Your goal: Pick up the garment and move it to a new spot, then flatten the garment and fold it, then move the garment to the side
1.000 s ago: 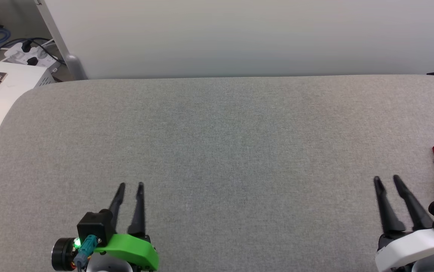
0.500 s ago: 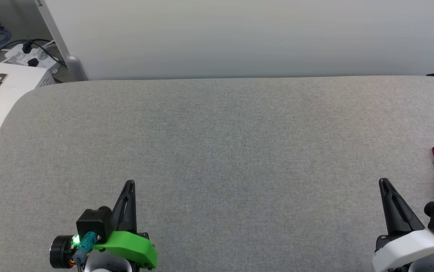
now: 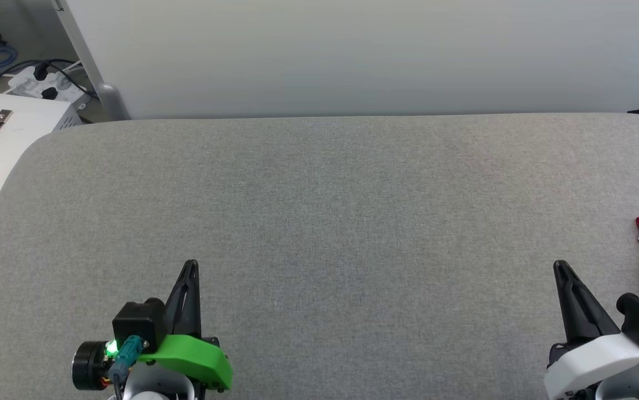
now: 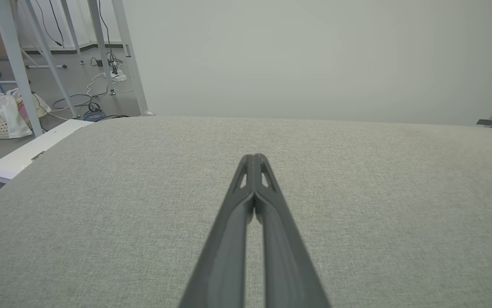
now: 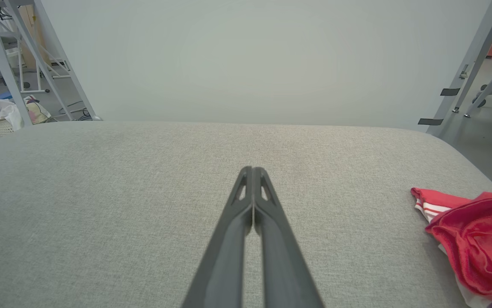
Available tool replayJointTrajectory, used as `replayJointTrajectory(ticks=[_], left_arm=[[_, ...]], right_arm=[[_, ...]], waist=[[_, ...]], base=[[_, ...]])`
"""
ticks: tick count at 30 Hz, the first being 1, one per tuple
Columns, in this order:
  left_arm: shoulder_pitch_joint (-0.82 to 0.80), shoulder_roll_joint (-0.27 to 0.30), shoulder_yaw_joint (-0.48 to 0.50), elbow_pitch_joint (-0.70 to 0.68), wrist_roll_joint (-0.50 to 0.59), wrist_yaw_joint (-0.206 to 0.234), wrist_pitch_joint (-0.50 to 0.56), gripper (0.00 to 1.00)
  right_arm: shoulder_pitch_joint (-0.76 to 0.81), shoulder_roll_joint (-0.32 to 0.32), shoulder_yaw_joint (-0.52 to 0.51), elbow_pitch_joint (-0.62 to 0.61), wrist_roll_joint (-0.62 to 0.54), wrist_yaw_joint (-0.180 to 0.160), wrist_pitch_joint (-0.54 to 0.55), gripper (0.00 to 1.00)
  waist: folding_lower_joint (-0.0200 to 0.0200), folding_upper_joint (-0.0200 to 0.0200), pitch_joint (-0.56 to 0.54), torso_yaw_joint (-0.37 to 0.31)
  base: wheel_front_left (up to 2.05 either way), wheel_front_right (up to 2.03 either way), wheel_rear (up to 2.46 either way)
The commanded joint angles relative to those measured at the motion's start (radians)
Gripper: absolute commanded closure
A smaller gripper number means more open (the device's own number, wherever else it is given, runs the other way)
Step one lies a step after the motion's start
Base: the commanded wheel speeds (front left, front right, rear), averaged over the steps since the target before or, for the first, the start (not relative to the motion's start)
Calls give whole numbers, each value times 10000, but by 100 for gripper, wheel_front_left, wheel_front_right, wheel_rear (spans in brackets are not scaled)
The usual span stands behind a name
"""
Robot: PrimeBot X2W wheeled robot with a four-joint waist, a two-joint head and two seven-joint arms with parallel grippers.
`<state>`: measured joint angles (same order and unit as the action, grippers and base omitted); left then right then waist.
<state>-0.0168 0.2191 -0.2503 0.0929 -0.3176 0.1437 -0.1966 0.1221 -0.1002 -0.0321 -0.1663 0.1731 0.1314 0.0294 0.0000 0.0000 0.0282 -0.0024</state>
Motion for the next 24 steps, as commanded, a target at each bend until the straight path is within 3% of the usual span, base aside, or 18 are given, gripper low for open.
replayJointTrajectory(ticks=[1, 24], left_arm=[[38, -92, 97, -36, 182, -77, 49, 100], [70, -481, 683, -253, 910, -408, 516, 100]], right_arm=[[-159, 43, 12, 66, -104, -2, -64, 100], [-417, 154, 88, 455, -500, -3, -120, 100]], waist=[[0, 0, -3, 1], [0, 0, -71, 6]], base=[[0, 0, 0], [0, 0, 0]])
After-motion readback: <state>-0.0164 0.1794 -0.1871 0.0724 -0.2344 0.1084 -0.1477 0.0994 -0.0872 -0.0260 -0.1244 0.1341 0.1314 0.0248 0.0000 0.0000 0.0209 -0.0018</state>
